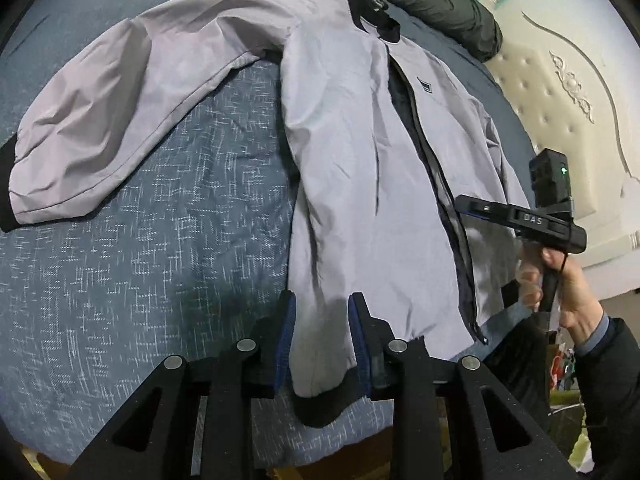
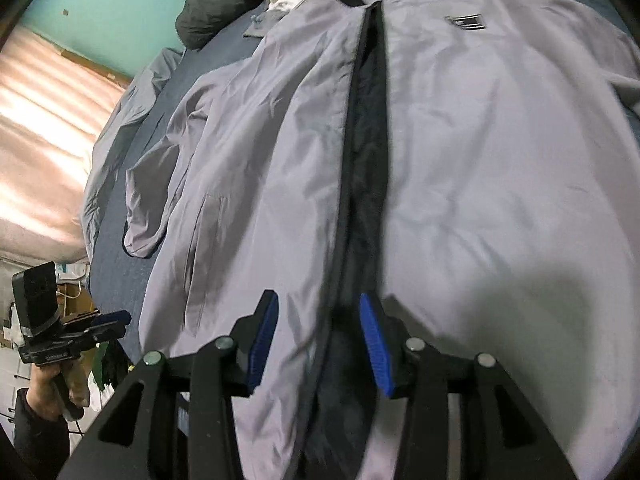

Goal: Fold clothes

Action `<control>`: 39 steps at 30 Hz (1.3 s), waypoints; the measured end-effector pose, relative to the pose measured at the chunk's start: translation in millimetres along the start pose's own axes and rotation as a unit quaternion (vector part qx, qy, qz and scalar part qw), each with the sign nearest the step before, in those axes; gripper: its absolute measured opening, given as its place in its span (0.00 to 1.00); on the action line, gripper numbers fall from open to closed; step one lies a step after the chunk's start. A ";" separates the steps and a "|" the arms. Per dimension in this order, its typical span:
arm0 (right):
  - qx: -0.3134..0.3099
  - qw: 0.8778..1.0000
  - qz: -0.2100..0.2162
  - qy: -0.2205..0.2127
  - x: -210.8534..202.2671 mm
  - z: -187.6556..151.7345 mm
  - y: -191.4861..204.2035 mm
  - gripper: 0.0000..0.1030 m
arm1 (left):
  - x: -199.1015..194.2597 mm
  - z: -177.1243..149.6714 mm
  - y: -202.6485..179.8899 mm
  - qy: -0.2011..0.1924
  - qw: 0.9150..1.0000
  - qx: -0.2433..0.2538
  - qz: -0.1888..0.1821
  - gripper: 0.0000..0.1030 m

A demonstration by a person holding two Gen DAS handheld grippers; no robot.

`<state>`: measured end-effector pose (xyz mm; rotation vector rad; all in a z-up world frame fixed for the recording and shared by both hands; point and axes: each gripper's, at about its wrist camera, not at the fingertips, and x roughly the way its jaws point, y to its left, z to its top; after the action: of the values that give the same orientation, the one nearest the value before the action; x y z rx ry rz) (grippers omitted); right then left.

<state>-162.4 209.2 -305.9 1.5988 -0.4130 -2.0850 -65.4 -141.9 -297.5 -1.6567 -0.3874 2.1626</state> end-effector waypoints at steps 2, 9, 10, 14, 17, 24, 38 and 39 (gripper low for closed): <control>0.000 1.000 -0.006 0.008 11.2 4.9 3.2 0.42 | 3.9 2.5 2.7 0.001 1.000 -0.006 -0.003 0.29; -0.005 0.999 -0.028 0.017 28.9 7.3 6.4 0.15 | 5.5 7.2 16.1 -0.002 1.000 -0.013 -0.002 0.29; -0.010 0.999 -0.026 0.014 25.7 6.5 7.2 0.12 | 5.1 7.9 16.7 -0.003 1.000 -0.012 -0.001 0.29; -0.018 0.999 -0.025 -0.008 -1.9 8.0 5.3 0.05 | 7.3 12.1 17.3 -0.004 1.000 -0.012 0.000 0.30; -0.021 0.998 -0.050 -0.021 -24.3 10.4 -4.2 0.05 | 13.3 15.8 14.4 -0.003 1.000 -0.015 -0.003 0.32; 0.001 0.999 -0.045 -0.025 -21.0 2.2 -21.9 0.04 | 38.5 23.1 -4.5 0.009 1.000 -0.010 -0.021 0.38; 0.006 0.999 -0.037 -0.026 -17.8 -0.9 -21.3 0.05 | 66.2 23.7 -19.6 0.030 0.999 0.028 -0.021 0.06; 0.006 0.999 -0.037 -0.026 -17.7 -0.9 -21.0 0.05 | 65.5 22.4 -21.7 0.030 0.999 0.033 -0.019 0.01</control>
<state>-161.9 236.4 -302.4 1.5911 -0.3895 -2.1873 -99.0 -92.1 -338.1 -1.6593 -0.3239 2.0702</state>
